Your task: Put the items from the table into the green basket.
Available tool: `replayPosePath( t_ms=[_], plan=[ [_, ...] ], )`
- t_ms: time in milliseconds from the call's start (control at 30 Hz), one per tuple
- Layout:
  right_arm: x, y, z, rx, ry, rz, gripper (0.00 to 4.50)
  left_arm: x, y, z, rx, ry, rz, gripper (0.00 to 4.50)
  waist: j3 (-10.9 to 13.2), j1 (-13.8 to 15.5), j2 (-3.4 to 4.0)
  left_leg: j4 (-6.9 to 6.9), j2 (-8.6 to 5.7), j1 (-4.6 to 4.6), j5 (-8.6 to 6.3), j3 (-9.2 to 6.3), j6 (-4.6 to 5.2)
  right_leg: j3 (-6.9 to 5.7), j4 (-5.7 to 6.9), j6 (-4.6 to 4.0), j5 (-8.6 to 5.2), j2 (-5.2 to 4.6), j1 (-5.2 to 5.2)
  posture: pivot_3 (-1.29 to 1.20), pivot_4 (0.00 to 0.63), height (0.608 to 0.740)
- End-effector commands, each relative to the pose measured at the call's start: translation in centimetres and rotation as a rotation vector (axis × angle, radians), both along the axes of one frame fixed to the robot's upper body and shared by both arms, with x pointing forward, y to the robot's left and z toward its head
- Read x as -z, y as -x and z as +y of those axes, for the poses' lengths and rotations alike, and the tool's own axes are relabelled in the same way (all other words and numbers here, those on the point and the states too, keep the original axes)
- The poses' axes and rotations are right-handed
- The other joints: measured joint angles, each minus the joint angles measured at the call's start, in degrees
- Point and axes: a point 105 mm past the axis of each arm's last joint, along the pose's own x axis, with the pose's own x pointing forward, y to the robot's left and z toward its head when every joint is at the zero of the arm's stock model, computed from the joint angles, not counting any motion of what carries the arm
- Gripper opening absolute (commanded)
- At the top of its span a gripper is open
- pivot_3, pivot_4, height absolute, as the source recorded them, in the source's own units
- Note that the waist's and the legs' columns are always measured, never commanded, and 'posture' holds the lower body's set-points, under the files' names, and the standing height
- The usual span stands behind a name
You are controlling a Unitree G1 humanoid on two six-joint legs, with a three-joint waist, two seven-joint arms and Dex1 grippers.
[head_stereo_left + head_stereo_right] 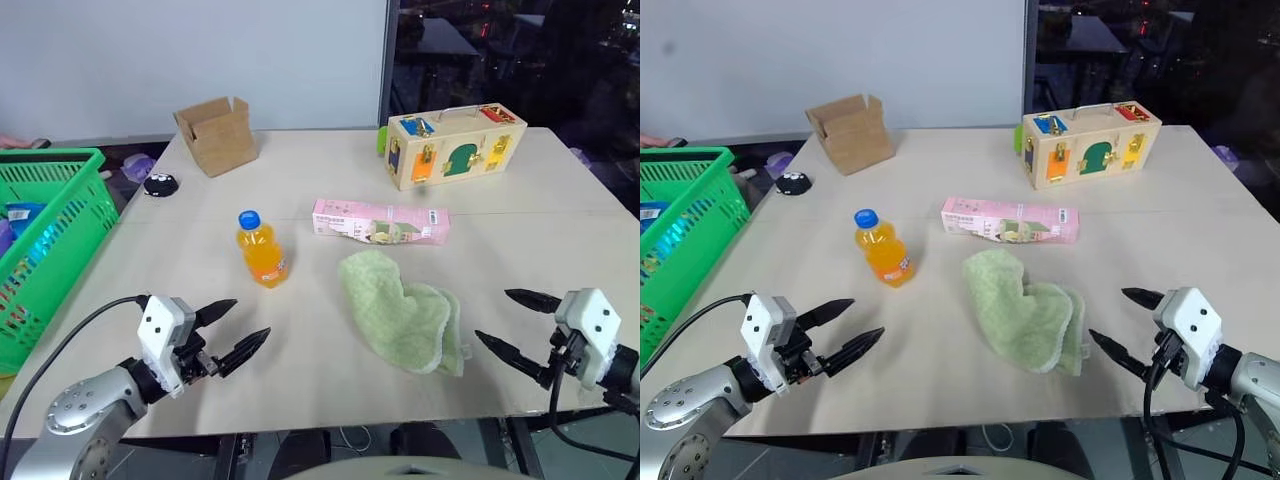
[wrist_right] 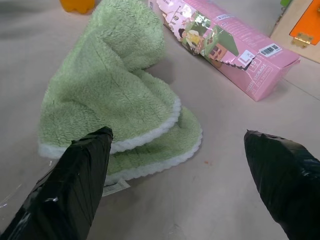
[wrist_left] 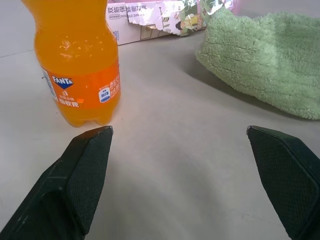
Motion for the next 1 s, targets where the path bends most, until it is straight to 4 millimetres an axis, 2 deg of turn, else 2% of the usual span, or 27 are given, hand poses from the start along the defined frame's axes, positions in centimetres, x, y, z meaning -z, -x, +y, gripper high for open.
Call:
replayPosePath(
  t_ms=[33, 100, 200, 333, 400, 500, 733, 867, 1000],
  plan=[
    [-0.7, -0.7, 0.2, -0.020, -0.020, -0.035, 4.50, -1.3, 0.1, -0.9, 0.075, 0.001, -0.052, 4.48, 0.0, 0.1, 0.00, 0.00, 0.00, 0.00, 0.00, 0.00, 0.00, 0.00, 0.00, 0.00, 0.00, 0.00, 0.00, 0.03, 0.000, 0.740],
    [-0.7, -1.0, 0.9, -0.063, -0.065, -0.014, 4.50, -1.8, 0.6, -2.2, 0.168, -0.006, -0.072, 4.48, 0.0, -0.1, -0.02, -0.02, 0.02, 0.02, 0.00, 0.01, 0.00, 0.01, -0.01, 0.00, 0.00, 0.03, 0.01, 0.03, 0.000, 0.740],
    [-1.0, -0.6, 1.6, -0.123, -0.083, -0.004, 4.50, -1.6, 1.4, -3.3, 0.278, -0.038, -0.062, 4.48, 0.0, 0.0, 0.00, 0.08, 0.00, 0.06, 0.00, 0.11, 0.00, 0.10, -0.01, 0.00, 0.00, -0.03, 0.02, 0.01, 0.000, 0.740],
    [-1.5, -0.7, 2.6, -0.175, -0.057, -0.030, 4.50, -2.0, 0.6, -4.9, 0.361, -0.038, -0.093, 4.48, 0.0, 0.3, 0.03, 0.16, -0.04, 0.08, 0.00, 0.14, 0.00, 0.13, -0.01, 0.01, 0.00, -0.06, 0.04, -0.01, 0.000, 0.740],
    [-1.4, -1.0, 3.9, -0.220, -0.050, -0.026, 4.50, -2.3, 0.4, -5.6, 0.404, -0.029, -0.106, 4.48, 0.0, 0.1, 0.03, 0.19, -0.02, 0.09, 0.01, 0.14, 0.00, 0.13, 0.02, 0.01, 0.01, -0.03, 0.05, -0.03, 0.000, 0.740],
    [-1.1, -2.3, 6.1, -0.270, -0.040, -0.014, 4.50, -3.1, 0.8, -6.7, 0.493, -0.008, -0.125, 4.48, 0.0, -0.8, 0.06, 0.19, 0.00, 0.08, 0.01, 0.18, 0.00, 0.17, 0.03, 0.01, 0.02, 0.01, 0.07, -0.04, 0.000, 0.740],
    [-0.7, -6.4, 10.5, -0.332, -0.024, 0.000, 4.50, -5.6, 2.2, -7.9, 0.549, 0.011, -0.164, 4.48, 0.0, -1.3, 0.01, 0.16, 0.06, -0.01, 0.00, 0.15, 0.01, 0.22, 0.03, 0.01, 0.03, 0.11, -0.01, 0.00, 0.000, 0.740],
    [2.1, -6.8, 11.2, -0.402, 0.100, 0.107, 4.50, -7.6, 4.8, -8.0, 0.560, 0.008, -0.171, 4.48, 0.0, -1.1, -0.04, 0.15, 0.05, -0.02, 0.00, 0.13, 0.02, 0.21, 0.03, 0.00, 0.03, 0.10, -0.01, 0.05, 0.000, 0.740],
    [3.8, -7.7, 10.9, -0.364, 0.114, 0.193, 4.50, -7.8, 6.2, -7.3, 0.509, 0.024, -0.135, 4.48, 0.1, 0.2, 0.10, 0.13, 0.05, 0.00, -0.02, 0.12, 0.04, 0.19, 0.03, -0.15, 0.11, 0.09, -0.01, 0.08, 0.000, 0.740]
  ],
)
